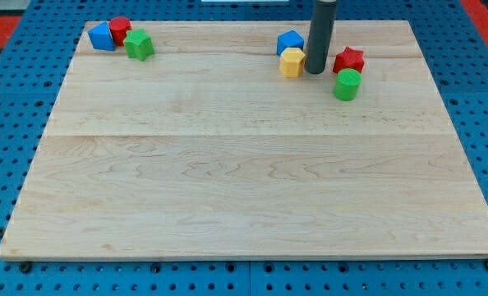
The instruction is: Move the green circle slightly towards down and left
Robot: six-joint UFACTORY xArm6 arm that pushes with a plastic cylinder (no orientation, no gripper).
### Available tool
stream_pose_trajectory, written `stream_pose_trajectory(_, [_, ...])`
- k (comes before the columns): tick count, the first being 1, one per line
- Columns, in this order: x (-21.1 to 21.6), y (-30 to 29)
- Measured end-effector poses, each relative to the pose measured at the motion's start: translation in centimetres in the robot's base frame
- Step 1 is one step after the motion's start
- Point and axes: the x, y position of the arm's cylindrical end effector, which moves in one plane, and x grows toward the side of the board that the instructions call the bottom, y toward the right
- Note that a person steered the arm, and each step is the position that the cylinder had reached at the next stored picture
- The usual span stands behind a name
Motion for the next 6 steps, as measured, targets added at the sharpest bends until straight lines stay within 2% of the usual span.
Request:
stream_pose_trajectory(1, [0.0,0.4])
stream_pose_trajectory(2, [2.1,3.5])
stream_pose_trajectory(3, [4.6,4.3])
stream_pose_trajectory(4, [3.9,5.3])
stream_pose_trajectory(5, [8.0,6.7])
stream_pose_trajectory(6, [15.1,3.8])
